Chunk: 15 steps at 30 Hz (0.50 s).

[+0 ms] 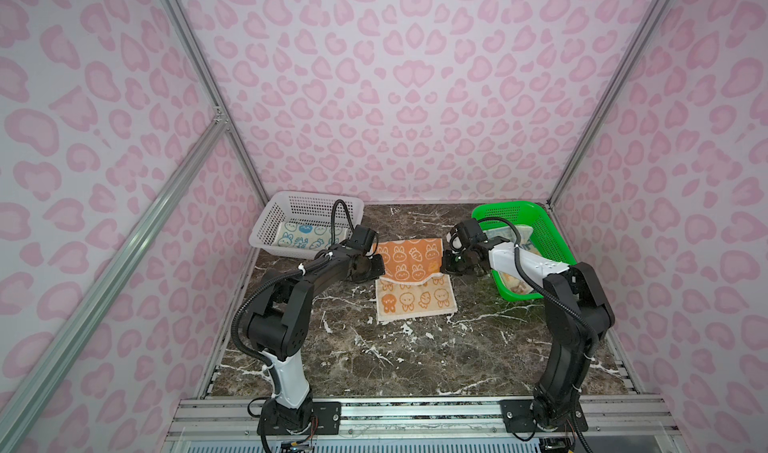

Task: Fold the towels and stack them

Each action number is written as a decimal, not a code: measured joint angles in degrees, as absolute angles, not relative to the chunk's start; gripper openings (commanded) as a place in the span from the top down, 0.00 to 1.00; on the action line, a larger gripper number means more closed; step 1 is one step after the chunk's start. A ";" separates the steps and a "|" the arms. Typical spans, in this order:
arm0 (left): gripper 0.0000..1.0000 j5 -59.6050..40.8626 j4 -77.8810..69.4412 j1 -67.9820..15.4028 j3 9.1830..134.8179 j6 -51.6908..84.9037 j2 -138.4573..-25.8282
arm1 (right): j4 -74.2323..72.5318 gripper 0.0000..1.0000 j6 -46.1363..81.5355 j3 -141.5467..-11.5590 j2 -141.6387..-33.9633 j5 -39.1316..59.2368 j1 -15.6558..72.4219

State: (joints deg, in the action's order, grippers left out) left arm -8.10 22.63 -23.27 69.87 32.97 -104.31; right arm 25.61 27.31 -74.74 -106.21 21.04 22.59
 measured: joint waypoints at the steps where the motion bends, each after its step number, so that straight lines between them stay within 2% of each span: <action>1: 0.97 -8.10 23.18 -23.29 69.87 32.97 -103.63 | 26.06 1.00 27.16 -74.87 -105.51 21.04 22.44; 8: 0.97 -7.18 24.56 -25.21 65.76 33.04 -95.02 | 28.60 1.00 25.82 -72.42 -99.77 21.02 22.13; 15: 0.97 -5.17 24.16 -28.97 57.04 34.65 -90.52 | 27.90 1.00 25.28 -63.57 -96.23 21.02 23.29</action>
State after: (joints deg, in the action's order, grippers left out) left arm -5.17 24.16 -28.97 57.04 34.65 -90.52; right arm 27.90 25.28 -63.57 -96.23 21.02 23.29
